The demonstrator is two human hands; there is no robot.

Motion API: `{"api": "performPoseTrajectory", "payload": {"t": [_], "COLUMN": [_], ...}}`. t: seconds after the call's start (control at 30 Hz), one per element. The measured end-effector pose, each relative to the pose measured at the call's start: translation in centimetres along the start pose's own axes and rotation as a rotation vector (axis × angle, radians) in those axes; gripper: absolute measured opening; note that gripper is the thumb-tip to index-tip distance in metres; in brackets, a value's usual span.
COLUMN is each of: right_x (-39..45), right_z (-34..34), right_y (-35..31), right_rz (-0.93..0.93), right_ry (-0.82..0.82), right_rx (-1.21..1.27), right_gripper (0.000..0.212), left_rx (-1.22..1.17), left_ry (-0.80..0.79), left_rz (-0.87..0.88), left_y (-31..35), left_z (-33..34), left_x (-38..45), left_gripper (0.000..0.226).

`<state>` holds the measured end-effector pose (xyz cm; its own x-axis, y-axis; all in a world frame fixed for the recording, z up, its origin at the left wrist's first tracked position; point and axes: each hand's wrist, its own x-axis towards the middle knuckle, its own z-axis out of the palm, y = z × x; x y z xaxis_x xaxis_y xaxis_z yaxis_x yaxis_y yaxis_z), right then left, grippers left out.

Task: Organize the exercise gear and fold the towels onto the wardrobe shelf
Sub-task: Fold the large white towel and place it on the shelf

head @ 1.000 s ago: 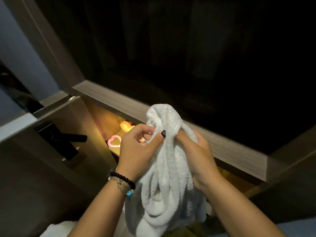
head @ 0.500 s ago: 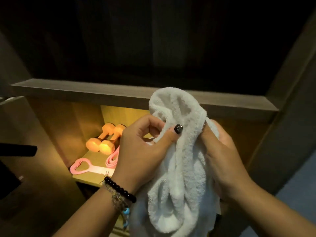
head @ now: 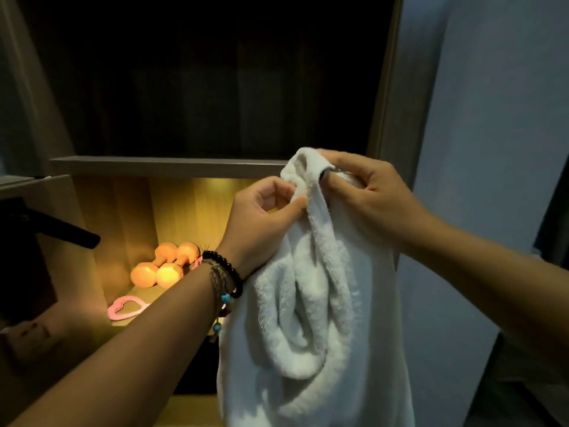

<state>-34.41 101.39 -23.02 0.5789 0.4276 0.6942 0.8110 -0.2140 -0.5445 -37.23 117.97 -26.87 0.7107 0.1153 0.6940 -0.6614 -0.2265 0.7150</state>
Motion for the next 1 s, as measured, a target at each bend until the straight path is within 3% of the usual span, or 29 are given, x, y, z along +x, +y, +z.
{"api": "performPoseTrajectory", "payload": {"t": [0.13,0.27,0.37,0.57,0.73,0.8,0.87,0.93,1.0], "right_x": [0.1,1.1,2.0,0.1,-3.2,-4.4,-5.6,-6.7,-7.4], "right_z": [-0.9,-1.7,-2.2,-0.4,3.0,4.2,5.4,6.8,7.8], "right_y": [-2.1,-4.3,-5.2,-3.7,0.6,2.4,3.7,4.7,5.8], "right_rz": [-0.033,-0.096,-0.062,0.093,0.343,0.403,0.449,0.472,0.487], "right_ry": [0.081,0.233,0.205,0.011,-0.215,-0.221,-0.222,-0.222,-0.199], "right_rx": [-0.167,-0.313,-0.431,-0.475,-0.251,-0.228,-0.217,-0.216,-0.199], "right_gripper": [0.012,0.025,0.029,0.028,0.036,0.036,0.026,0.016,0.009], "left_rx": [-0.12,-0.119,0.028,-0.054,-0.173,-0.124,-0.097,-0.067,-0.012], "left_ry": [-0.019,-0.027,-0.004,-0.071,0.029,0.076,0.149,0.211,0.183], "left_rz": [0.017,0.071,0.114,-0.258,-0.54,-0.589,-0.583,-0.481,-0.366], "left_y": [2.7,4.2,4.1,-2.1,-7.3,-7.6,-7.6,-7.2,-6.9], "left_z": [-0.2,-0.7,-1.4,-2.4,-2.7,-2.7,-2.5,-2.1,-1.2], "left_x": [-0.9,-1.1,-1.2,-5.1,-9.4,-10.6,-11.6,-12.7,-14.0], "left_gripper": [0.018,0.043,0.044,0.05,0.103,0.091,0.051,0.021,0.015]}}
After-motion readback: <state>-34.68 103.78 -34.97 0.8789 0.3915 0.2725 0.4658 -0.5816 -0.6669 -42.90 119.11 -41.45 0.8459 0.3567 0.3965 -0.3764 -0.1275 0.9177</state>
